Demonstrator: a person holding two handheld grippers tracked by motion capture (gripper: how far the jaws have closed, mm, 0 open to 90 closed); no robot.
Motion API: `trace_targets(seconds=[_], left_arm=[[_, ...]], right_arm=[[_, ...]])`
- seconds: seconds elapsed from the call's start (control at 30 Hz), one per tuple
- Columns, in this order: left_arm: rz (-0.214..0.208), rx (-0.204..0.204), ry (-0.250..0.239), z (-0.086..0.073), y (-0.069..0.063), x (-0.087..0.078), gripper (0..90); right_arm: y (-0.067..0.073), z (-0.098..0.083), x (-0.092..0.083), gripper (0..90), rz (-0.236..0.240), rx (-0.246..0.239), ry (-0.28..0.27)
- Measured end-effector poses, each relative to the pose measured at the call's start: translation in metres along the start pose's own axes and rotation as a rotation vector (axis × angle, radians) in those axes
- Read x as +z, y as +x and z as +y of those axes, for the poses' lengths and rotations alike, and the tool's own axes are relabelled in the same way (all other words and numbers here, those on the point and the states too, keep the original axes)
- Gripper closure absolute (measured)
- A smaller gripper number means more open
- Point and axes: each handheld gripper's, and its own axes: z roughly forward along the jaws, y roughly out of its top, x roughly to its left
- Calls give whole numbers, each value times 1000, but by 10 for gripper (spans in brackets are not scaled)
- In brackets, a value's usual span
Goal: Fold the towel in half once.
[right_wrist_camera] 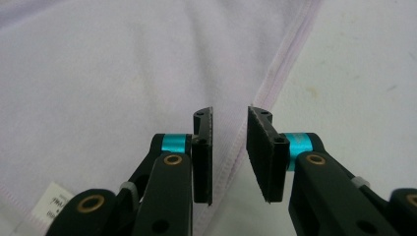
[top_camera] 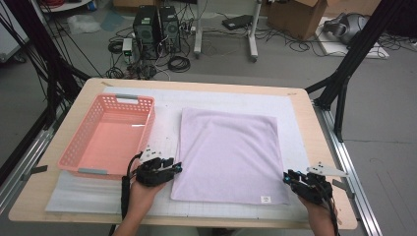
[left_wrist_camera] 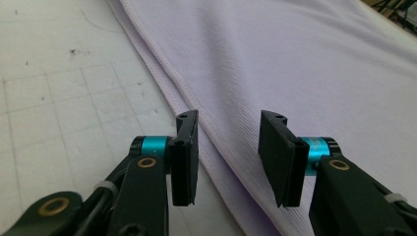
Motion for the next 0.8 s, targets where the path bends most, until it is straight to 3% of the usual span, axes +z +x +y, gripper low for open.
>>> trace_targets(seconds=[0.2,0.3,0.37,0.43,0.53,0.7,0.8], left_arm=[[78,56,22,21,4,21,674],[85,59,20,22,8,30,684],[91,52,51,20,10,37,683],[91,57,51,21,10,37,719],[112,87,53,21,6,37,846],[155,50,59,21,8,31,846],[172,48,34,22,9,26,845]], right_arm=[[-6,8,9,704,7,-3,-9],[-8,11,13,699,9,-4,-13],[-9,12,15,696,12,-4,-10],[-9,12,18,696,14,-4,-3],[-8,12,21,696,15,-10,4],[-8,14,21,683,3,-5,0],[-13,14,25,671,-10,13,3]])
